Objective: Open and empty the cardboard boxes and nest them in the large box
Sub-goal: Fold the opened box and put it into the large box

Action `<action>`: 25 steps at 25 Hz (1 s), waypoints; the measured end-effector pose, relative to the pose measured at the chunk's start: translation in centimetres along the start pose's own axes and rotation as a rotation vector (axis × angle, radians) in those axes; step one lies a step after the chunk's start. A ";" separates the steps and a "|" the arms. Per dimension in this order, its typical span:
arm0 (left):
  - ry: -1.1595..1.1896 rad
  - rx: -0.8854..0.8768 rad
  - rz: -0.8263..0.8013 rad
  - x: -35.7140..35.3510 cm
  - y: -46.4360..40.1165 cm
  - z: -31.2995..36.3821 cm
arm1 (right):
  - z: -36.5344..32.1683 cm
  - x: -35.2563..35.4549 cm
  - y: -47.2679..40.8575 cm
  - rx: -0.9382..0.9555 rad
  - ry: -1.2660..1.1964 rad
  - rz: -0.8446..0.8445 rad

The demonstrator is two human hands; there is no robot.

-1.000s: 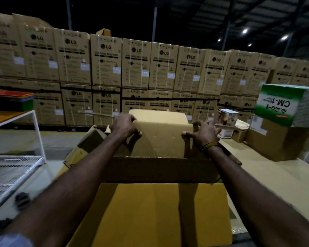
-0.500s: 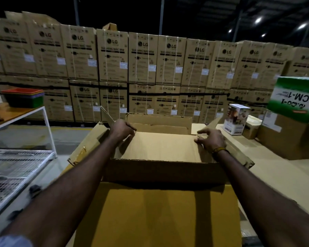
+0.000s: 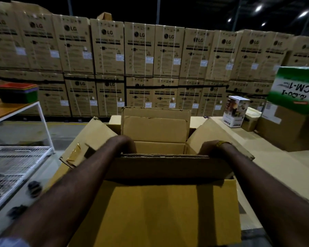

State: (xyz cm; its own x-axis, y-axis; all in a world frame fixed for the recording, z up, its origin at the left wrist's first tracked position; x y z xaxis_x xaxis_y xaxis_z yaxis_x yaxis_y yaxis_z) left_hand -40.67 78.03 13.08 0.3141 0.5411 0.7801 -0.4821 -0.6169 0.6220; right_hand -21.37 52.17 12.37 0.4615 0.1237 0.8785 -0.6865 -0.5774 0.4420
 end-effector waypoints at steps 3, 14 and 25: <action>-0.011 -0.057 -0.027 -0.5 0.0 1.1 | -2.5 0.3 1.6 0.135 -0.105 0.066; 0.119 -0.351 0.199 -3.9 3.5 7.5 | -2.6 -3.4 3.2 0.312 -0.100 0.582; 0.137 -0.556 0.912 -11.7 9.9 22.1 | 8.3 -6.1 8.0 0.278 0.126 0.930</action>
State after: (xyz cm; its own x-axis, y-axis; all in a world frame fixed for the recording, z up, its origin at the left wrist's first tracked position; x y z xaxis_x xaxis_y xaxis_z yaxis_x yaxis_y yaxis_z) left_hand -31.04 52.96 11.55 -0.4300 0.0891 0.8984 -0.8029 -0.4928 -0.3354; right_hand -24.99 40.12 9.04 -0.2716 -0.4007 0.8751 -0.5819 -0.6558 -0.4809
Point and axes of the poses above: each hand's wrist, its own y-axis away from the middle knuckle, its own x-axis out of the back of the hand, z = x × y, the point moved 1 cm from there along -y, towards the middle knuckle, and after that the axes turned 12 degrees about x, right-handed, at the moved point
